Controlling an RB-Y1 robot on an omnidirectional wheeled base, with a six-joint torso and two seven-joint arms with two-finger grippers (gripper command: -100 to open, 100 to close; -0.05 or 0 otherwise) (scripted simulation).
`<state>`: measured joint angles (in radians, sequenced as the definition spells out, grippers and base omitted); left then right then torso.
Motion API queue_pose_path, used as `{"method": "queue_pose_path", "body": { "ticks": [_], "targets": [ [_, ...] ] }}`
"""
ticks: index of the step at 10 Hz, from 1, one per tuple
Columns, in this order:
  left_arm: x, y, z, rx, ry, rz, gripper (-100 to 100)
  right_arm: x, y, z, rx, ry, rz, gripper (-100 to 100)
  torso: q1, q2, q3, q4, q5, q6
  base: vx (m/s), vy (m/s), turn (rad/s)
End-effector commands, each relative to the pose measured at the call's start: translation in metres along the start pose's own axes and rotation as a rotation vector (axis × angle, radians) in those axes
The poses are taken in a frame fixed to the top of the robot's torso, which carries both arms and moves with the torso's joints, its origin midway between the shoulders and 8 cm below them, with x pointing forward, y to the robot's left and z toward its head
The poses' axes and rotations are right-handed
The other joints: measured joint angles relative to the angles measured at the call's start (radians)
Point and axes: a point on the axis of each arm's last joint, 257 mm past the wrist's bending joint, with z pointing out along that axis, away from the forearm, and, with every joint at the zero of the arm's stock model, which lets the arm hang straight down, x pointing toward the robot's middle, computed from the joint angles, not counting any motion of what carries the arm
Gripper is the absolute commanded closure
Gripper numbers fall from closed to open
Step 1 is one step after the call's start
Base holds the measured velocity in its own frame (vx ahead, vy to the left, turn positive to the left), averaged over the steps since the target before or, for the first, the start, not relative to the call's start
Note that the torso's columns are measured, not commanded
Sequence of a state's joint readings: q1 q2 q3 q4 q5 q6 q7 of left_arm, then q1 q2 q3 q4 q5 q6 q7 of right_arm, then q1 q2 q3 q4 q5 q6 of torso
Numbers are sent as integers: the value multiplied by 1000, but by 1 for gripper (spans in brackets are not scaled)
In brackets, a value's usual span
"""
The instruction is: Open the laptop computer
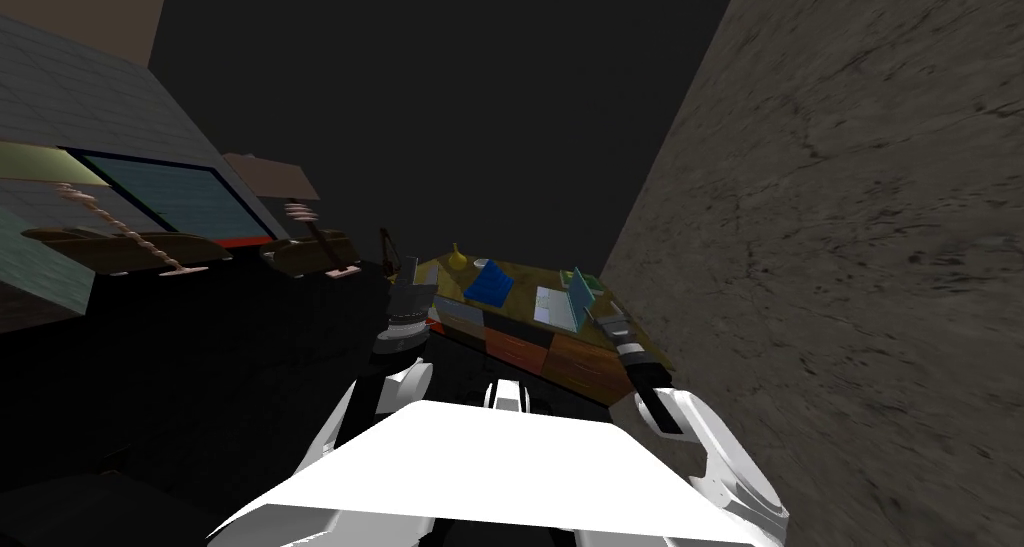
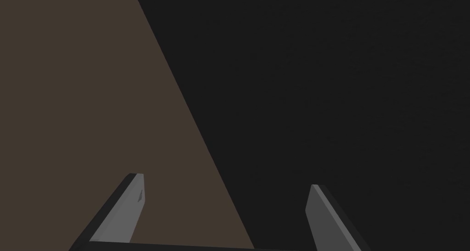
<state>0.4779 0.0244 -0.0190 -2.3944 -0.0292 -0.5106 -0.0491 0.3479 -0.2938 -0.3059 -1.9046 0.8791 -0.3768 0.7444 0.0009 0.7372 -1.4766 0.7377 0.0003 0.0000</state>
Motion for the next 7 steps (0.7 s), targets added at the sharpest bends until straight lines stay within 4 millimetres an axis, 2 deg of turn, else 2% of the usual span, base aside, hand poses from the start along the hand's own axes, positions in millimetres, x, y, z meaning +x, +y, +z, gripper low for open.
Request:
{"method": "queue_pose_path", "body": {
  "ticks": [1, 4, 7],
  "targets": [
    [0, 0, 0, 0, 0, 0, 0, 19, -8, 3, 3, 45, -116, -100, -2, 1, 1, 0, 0, 0, 23, 50, 5],
    [0, 0, 0, 0, 0, 0, 0, 46, -22, 1, 1, 114, -284, -100, 0, 0, 0, 0, 0, 0, 36, 69, 1],
    [0, 0, 0, 0, 0, 0, 0, 65, -35, -1, -4, 165, -420, -100, -1, 2, 1, 0, 0, 0, 27, 64, 1]
  ]
}}
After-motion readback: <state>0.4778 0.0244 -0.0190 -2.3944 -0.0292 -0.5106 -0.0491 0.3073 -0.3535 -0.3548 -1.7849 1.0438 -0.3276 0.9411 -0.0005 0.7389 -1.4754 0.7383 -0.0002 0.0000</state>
